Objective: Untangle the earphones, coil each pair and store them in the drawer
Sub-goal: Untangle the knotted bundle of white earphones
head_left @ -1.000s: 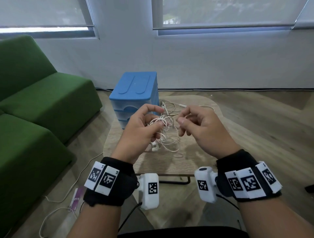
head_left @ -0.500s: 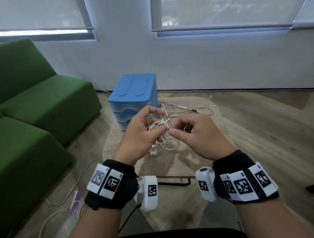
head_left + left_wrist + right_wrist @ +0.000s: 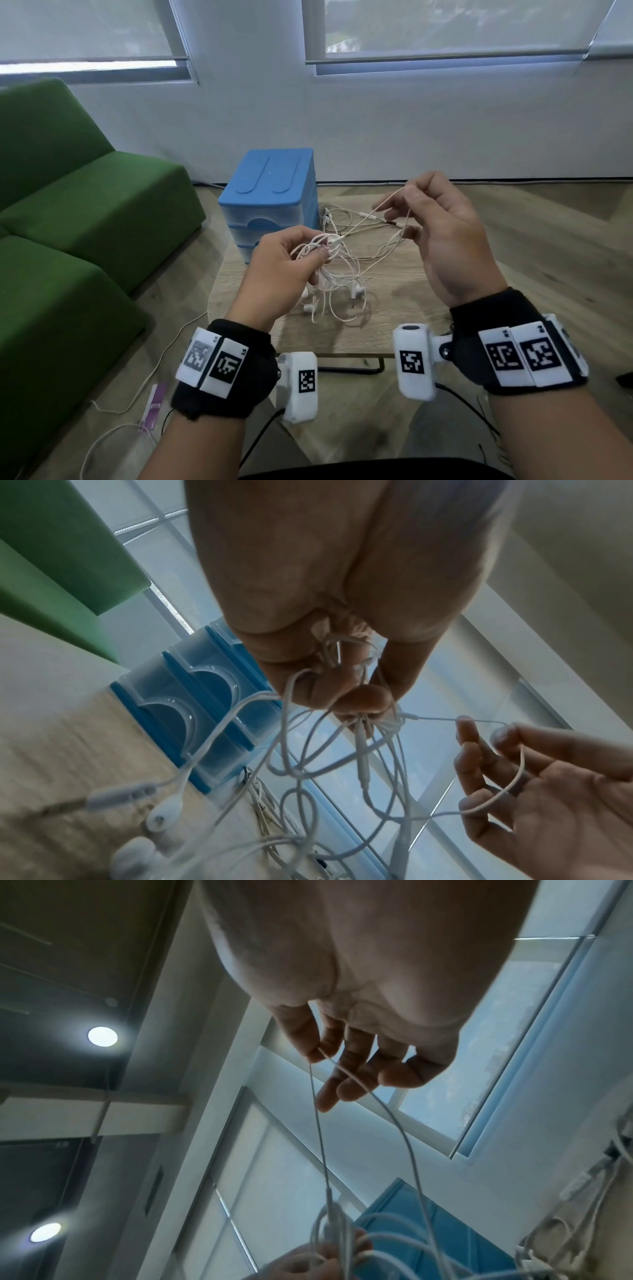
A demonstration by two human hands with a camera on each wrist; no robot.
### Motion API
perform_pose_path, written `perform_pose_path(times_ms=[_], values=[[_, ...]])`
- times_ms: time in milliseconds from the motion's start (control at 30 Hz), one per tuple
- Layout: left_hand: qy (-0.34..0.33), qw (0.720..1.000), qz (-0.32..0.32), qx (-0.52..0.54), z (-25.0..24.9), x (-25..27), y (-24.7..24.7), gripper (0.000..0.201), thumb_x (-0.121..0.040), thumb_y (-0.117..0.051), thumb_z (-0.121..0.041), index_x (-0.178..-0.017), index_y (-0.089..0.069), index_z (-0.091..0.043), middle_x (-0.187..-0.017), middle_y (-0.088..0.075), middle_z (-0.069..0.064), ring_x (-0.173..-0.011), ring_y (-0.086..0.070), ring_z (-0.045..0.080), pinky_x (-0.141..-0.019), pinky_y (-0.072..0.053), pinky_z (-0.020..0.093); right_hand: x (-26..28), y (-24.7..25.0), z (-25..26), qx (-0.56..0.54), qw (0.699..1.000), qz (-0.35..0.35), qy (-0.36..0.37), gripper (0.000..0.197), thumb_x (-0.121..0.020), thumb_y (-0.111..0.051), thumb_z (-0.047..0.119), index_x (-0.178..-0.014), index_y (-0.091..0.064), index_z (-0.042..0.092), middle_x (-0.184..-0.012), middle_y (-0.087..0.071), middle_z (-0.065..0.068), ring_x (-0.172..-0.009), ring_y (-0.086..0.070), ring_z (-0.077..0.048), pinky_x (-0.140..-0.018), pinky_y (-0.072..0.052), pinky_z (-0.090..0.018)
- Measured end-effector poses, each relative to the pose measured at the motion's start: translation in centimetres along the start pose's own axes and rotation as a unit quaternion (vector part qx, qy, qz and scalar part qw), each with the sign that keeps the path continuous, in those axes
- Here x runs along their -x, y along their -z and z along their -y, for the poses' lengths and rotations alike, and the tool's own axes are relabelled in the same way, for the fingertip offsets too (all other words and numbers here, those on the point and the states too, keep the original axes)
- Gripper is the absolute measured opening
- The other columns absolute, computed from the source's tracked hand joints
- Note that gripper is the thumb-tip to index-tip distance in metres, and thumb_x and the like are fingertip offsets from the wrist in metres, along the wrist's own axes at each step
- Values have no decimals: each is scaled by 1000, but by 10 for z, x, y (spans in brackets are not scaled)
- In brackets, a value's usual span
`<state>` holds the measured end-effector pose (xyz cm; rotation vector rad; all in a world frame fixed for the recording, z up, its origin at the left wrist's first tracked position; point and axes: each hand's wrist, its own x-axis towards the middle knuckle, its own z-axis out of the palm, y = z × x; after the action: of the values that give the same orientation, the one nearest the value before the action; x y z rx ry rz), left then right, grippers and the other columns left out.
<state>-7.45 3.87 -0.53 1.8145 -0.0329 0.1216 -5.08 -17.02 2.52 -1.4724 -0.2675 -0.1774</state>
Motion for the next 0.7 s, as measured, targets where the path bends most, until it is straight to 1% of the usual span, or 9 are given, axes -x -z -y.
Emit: perform_pose_path(times_ms=[100,200,267,400,433,500,600,633,700], values=[[6,1000,4,-4,0,0,0,16,-94,-72,-6,-97,-80,-19,-63,-66,-8,-53,-54,8,-49,-43,19,3,1,2,-95,995,-6,-29,20,-107,-41,21,-89,-50,20,-98,-76,-15,-88,-67,-25,-73,-42,-36],[11,1000,2,5,1,0,0,17,-95,-70,-5,-95,-81,-18,-73,-69,6,-56,-54,12,-50,-43,22,2,4,5,-172,983,-23,-53,21,-110,-36,21,-93,-47,17,-96,-75,-20,-79,-70,-28,-72,-48,-35],[16,1000,-2,18,1,0,1,17,-95,-69,-6,-95,-82,-17,-78,-70,10,-57,-55,12,-50,-44,24,0,6,4,-190,979,-36,-60,21,-110,-35,22,-93,-46,19,-93,-75,-19,-76,-70,-30,-74,-51,-37],[30,999,-19,32,1,-3,2,24,-97,-65,-4,-92,-82,-19,-73,-69,2,-57,-53,13,-50,-41,25,-2,11,2,-211,974,-42,-69,23,-110,-36,23,-92,-48,17,-85,-72,-13,-75,-70,-30,-78,-52,-39],[32,999,-18,34,0,-3,1,24,-97,-64,-4,-91,-81,-19,-72,-68,2,-57,-52,13,-50,-41,24,-2,11,2,-208,975,-30,-76,24,-110,-35,23,-91,-49,16,-85,-71,-12,-76,-70,-30,-77,-51,-38],[29,999,-5,34,0,-4,-2,21,-98,-64,-7,-92,-81,-19,-75,-67,9,-58,-51,14,-51,-42,25,1,6,-1,-175,980,18,-91,28,-110,-33,23,-90,-50,13,-87,-70,-13,-80,-71,-31,-75,-50,-36],[17,1000,15,20,0,-6,-7,15,-101,-65,-16,-97,-79,-18,-76,-68,15,-56,-53,13,-53,-44,27,4,-3,-4,-152,980,89,-92,29,-110,-32,20,-88,-50,12,-87,-68,-16,-81,-69,-36,-75,-46,-39],[17,1000,15,15,1,-7,-7,16,-101,-65,-18,-97,-80,-19,-72,-66,14,-55,-52,12,-53,-43,27,5,-4,-3,-168,977,101,-88,29,-109,-32,20,-88,-50,12,-84,-67,-16,-78,-68,-36,-75,-46,-40],[26,1000,6,10,3,-8,-5,18,-102,-64,-19,-95,-81,-20,-62,-61,-1,-52,-49,9,-52,-41,25,3,-2,1,-221,966,107,-83,27,-108,-34,20,-87,-49,13,-78,-62,-14,-70,-63,-30,-73,-50,-36]])
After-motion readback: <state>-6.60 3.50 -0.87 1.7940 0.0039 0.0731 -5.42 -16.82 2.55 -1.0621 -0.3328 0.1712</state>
